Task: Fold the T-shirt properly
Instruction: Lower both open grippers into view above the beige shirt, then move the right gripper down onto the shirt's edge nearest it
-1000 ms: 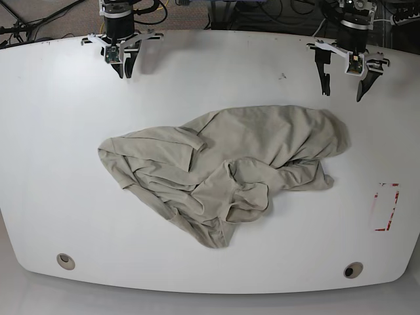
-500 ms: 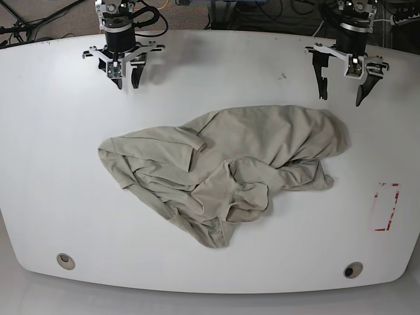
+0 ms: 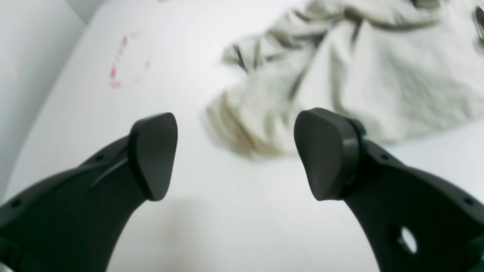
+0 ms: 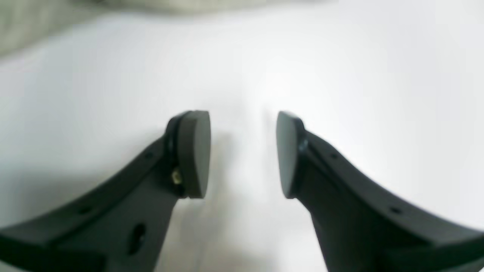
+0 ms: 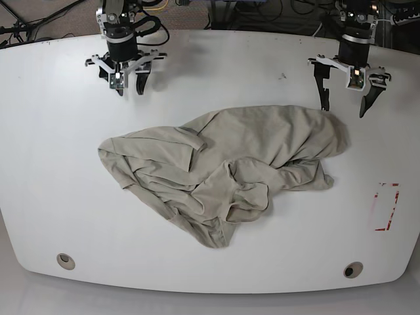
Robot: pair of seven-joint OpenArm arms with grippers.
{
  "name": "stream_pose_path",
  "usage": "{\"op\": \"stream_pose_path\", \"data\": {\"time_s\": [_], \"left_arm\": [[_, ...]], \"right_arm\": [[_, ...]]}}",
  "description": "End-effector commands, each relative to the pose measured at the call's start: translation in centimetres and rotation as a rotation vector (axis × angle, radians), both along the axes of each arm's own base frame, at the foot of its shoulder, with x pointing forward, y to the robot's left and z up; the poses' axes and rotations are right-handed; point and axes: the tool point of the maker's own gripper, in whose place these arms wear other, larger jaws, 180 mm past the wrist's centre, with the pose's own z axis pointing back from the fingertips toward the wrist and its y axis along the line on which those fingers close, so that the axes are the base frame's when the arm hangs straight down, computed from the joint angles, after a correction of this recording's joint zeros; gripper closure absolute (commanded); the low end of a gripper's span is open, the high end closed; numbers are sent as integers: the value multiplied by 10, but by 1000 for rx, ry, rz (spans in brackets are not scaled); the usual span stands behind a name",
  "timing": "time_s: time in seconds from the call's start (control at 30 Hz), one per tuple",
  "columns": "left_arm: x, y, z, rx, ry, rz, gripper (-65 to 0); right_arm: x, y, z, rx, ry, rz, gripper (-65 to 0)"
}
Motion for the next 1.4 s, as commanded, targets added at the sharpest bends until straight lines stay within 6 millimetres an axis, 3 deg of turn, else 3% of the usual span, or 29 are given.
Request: {"op": "stream_pose_path", "data": {"time_s": [0.0, 0.3, 0.57, 1.03, 1.37], "left_arm": [[3, 1, 8, 14, -23, -6, -488], [15, 2, 9, 22, -6, -10, -462], [14, -5, 2, 11, 15, -16, -455], [20, -9, 5, 4, -2, -22, -466], [25, -8, 7, 16, -8, -23, -462]], "right_arm": [[8, -1, 11, -2, -37, 3, -279], [32, 1, 17, 3, -50, 6, -331], [48, 9, 28, 15, -86, 20, -387], [85, 14, 39, 146, -132, 0, -373], [115, 2, 23, 45, -73, 29, -379]]}}
